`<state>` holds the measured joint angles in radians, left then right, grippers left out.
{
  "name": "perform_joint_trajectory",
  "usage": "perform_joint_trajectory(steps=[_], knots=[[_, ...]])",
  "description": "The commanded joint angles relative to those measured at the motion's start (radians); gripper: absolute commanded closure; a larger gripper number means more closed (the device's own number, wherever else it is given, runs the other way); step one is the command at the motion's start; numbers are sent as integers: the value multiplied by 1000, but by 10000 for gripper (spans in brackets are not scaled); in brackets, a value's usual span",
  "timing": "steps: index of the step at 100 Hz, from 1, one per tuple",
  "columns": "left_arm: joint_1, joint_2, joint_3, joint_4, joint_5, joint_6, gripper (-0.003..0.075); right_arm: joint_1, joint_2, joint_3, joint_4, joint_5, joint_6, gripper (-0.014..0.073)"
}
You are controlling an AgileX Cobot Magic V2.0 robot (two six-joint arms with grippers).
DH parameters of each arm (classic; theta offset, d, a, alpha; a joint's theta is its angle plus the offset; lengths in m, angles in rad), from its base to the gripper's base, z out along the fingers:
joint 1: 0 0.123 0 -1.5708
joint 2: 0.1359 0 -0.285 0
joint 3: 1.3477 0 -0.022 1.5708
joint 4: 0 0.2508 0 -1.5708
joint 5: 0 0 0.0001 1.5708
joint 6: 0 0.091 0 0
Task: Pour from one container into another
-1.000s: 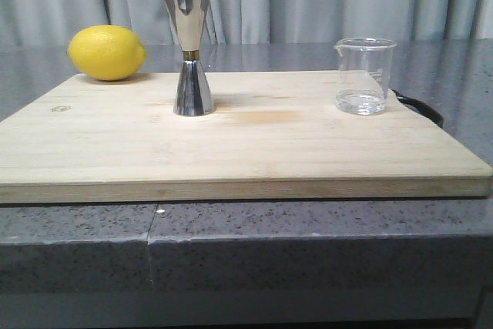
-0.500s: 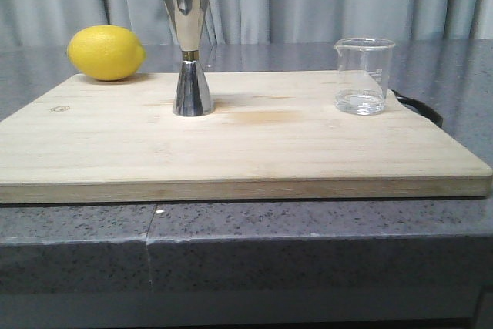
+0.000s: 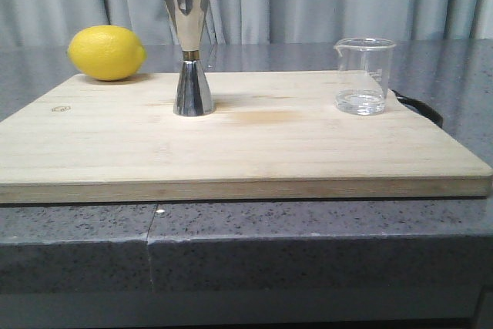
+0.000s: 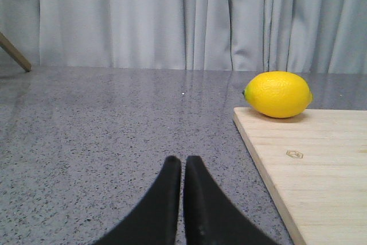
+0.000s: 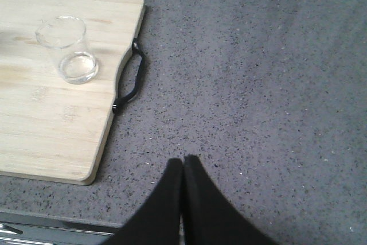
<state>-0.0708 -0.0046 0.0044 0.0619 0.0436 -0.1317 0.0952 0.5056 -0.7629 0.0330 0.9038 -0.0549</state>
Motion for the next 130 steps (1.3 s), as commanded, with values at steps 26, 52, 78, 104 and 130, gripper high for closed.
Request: perform_joint_trajectory(steps=[26,52,78,104,130], knots=[[0,-23,35,1,-81,-15,739,-3,3,-23,-2,-63,-1,669],[0,-23,35,1,-81,-15,739,-3,-8,-4,-2,-77,-1,669],[0,-23,35,1,-81,-15,739,-92,-220,315,111,-577,-1,669],[0,-23,35,1,-81,-15,739,-120,-450,638,136,-821,-1,669],[0,-23,35,1,-81,-15,739,-120,-533,798,136,-922,-1,669]])
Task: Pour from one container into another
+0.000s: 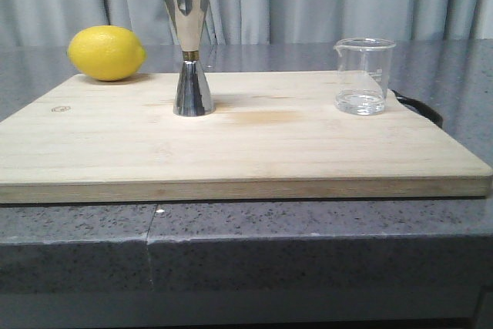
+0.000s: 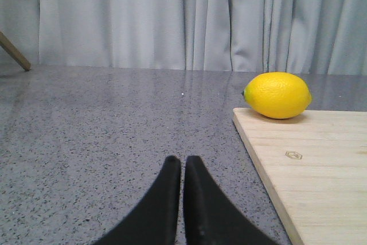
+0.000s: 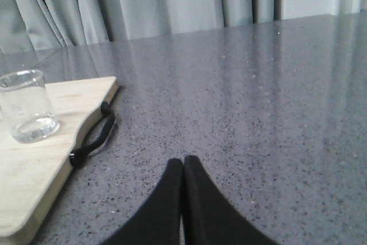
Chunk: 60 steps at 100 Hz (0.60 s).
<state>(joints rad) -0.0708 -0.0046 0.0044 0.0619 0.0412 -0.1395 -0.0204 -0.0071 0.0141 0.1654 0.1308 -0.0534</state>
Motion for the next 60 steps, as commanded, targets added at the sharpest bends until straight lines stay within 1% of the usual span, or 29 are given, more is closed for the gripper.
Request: perform_joint_trajectory(steps=[1,19,60], knots=[[0,-23,35,1,-79,-7,739,-4,-20,24,3,-155,-2,669],[0,-23,35,1,-79,-7,739,-4,-20,25,3,-210,-2,669],[0,-23,35,1,-79,-7,739,-4,-20,25,3,-210,-2,669]])
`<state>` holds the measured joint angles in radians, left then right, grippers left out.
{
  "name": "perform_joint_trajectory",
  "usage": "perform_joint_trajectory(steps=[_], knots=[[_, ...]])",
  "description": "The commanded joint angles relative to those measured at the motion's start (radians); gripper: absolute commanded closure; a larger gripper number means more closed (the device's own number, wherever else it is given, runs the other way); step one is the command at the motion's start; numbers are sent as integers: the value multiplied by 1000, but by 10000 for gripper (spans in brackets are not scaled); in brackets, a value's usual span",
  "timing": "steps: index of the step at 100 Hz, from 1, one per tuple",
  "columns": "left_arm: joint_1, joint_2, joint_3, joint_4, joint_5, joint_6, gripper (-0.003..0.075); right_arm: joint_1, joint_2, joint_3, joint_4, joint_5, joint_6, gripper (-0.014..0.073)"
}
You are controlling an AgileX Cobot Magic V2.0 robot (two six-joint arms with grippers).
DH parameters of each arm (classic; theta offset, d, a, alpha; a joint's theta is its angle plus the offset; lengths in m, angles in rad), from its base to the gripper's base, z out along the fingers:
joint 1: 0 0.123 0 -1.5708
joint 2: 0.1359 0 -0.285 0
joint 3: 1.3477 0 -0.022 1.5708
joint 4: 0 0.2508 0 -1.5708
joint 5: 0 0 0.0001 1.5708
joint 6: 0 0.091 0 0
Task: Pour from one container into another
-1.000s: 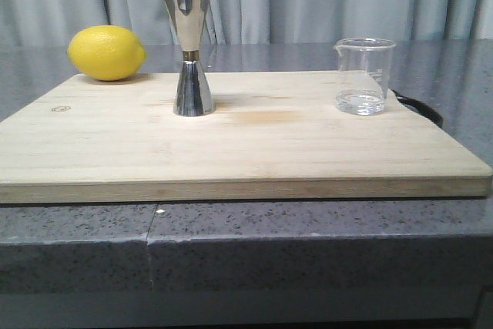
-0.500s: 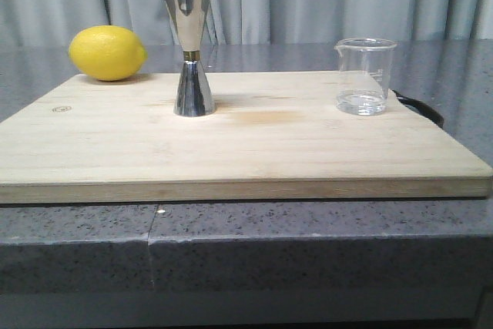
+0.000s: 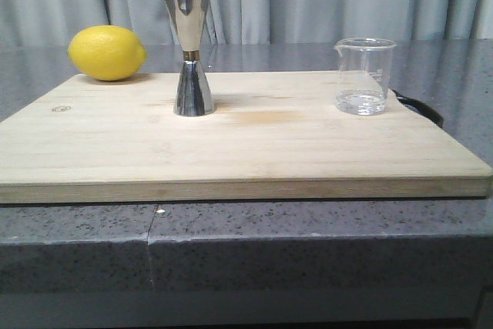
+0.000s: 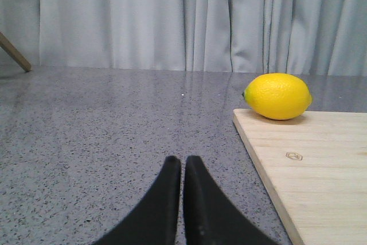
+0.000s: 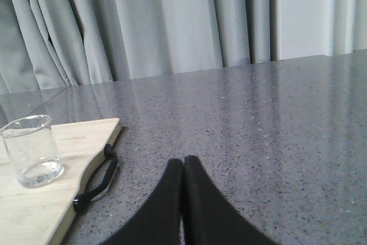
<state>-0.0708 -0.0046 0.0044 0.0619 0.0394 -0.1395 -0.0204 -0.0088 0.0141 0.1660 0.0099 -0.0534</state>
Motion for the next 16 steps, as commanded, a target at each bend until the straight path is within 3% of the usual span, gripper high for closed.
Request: perform_joint_trajectory(steps=[1,16], knots=[[0,-23,35,1,-77,-7,739,-4,-19,25,3,-89,-2,669],[0,-23,35,1,-77,-7,739,-4,-19,25,3,-89,-2,669]])
